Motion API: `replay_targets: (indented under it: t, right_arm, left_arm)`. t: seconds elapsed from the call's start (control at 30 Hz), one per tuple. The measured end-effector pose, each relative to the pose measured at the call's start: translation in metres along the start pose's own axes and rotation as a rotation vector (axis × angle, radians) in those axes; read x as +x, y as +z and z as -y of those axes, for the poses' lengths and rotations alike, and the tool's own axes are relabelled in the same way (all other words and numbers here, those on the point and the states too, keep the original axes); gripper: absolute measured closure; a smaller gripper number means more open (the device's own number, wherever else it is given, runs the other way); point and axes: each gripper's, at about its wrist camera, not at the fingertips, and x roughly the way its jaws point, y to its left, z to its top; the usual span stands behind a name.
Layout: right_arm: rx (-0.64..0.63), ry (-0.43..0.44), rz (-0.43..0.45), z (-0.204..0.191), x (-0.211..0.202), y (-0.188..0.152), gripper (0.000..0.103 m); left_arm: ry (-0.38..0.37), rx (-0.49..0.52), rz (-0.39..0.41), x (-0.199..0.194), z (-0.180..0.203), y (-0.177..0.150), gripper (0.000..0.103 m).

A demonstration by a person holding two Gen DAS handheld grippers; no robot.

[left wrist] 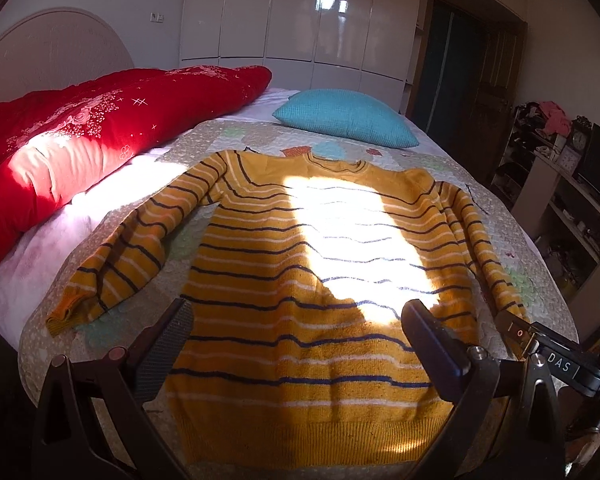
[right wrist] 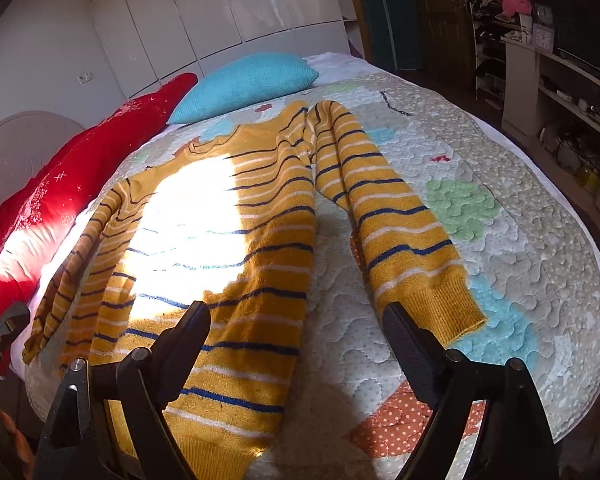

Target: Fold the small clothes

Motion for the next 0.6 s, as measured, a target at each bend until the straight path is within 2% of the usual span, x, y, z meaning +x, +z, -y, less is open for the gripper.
replay_targets:
  t: [0.07,0.23,0.43,0.6]
  right_arm:
    - [0.021,0.006,-0.003,0.006,-0.006,0.002,0.012]
    - [-0.046,-0.096,0.039,0.013,-0.012,-0.006,0.012]
    - [-0.041,-0.099,0.043,0.023,-0.011,-0.010,0.012]
    - [-0.030,-0.103,0.049,0.029,-0.009,-0.013,0.012]
  left_arm:
    - [-0.009,0.019,-0.023,0.000,0.007,-0.004,0.000]
    - [-0.034,0.074,-0.072,0.001,0.031,-0.010,0.000]
    - [-0.026,0.141,-0.075,0.002,0.050,-0.016,0.000]
    - [-0.013,0.145,-0.086,0.006,0.047,-0.017,0.000]
